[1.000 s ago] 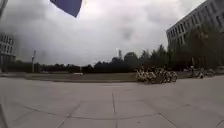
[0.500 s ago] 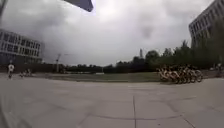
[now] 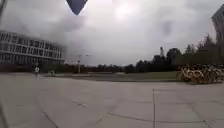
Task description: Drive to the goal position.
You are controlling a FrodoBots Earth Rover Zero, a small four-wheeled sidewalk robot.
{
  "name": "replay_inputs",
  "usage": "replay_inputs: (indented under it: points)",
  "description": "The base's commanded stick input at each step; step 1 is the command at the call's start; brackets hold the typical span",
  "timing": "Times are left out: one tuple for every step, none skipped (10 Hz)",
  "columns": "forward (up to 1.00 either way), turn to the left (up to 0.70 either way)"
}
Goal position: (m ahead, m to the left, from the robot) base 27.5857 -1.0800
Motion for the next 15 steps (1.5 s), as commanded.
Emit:
replay_inputs:
  points:
    - [0.00,0.70]
    - [0.00,0.70]
    - [0.00,0.70]
    - [0.00,0.70]
    - [0.00,0.36]
    - [0.00,0.00]
    - [0.00,0.00]
    - [0.00,0.00]
    - [0.00,0.00]
    - [0.00,0.00]
    - [0.00,0.00]
    - [0.00,0.00]
    - [0.00,0.00]
    - [0.00,0.00]
    - [0.16,0.00]
